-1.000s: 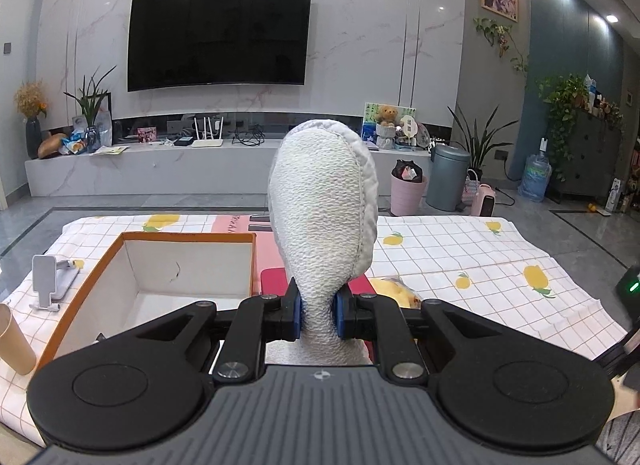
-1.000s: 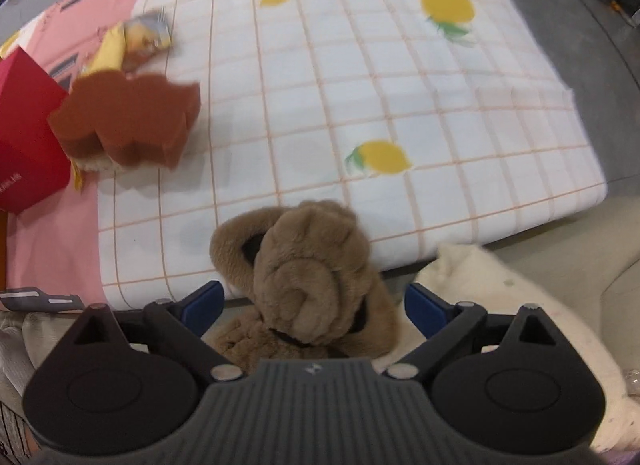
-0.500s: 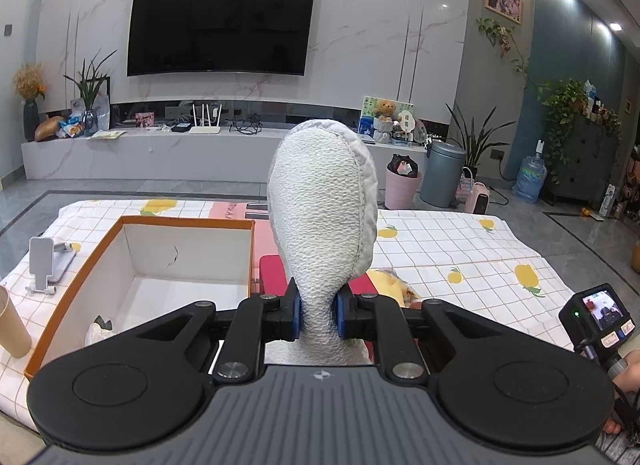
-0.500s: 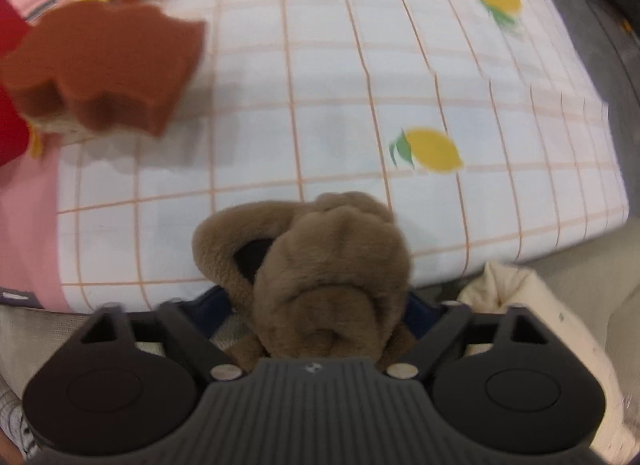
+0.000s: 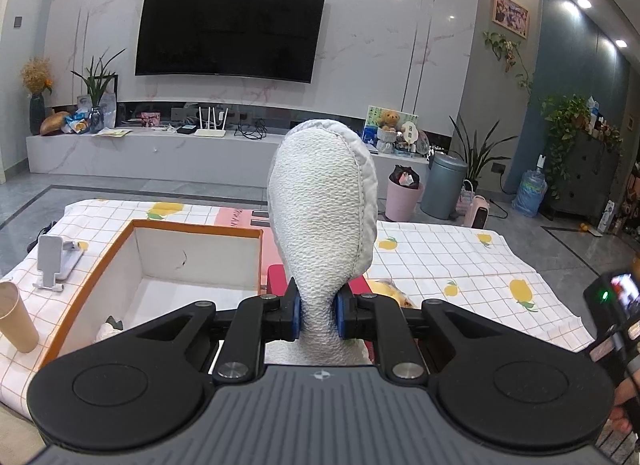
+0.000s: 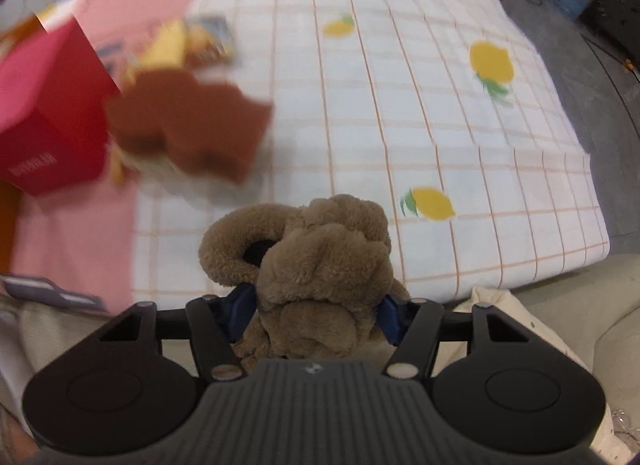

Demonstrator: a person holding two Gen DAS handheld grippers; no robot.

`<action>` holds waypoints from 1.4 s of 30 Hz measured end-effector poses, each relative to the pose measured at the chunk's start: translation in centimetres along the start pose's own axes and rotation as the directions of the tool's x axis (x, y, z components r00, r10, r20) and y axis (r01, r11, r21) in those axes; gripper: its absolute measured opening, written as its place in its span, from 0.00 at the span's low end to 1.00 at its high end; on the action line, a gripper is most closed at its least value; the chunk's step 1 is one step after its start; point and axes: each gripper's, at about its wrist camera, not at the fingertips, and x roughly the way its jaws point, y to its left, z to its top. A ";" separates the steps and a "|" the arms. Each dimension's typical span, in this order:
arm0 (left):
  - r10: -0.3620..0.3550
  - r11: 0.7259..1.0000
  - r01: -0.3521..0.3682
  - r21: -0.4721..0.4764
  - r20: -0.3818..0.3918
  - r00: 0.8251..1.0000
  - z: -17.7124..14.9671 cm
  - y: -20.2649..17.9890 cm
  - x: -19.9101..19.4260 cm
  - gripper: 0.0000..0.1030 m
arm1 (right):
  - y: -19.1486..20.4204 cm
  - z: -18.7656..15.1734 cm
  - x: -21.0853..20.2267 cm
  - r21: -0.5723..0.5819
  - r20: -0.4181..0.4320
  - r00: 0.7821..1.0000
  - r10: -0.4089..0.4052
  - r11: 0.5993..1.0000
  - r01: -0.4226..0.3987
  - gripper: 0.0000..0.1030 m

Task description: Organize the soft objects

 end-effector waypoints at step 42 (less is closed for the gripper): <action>0.192 0.941 -0.207 -0.269 -0.083 0.978 0.8 18.9 -1.0 0.17 | 38.9 8.2 1.2 -0.671 -0.054 0.995 0.082 0.735 -0.097 0.53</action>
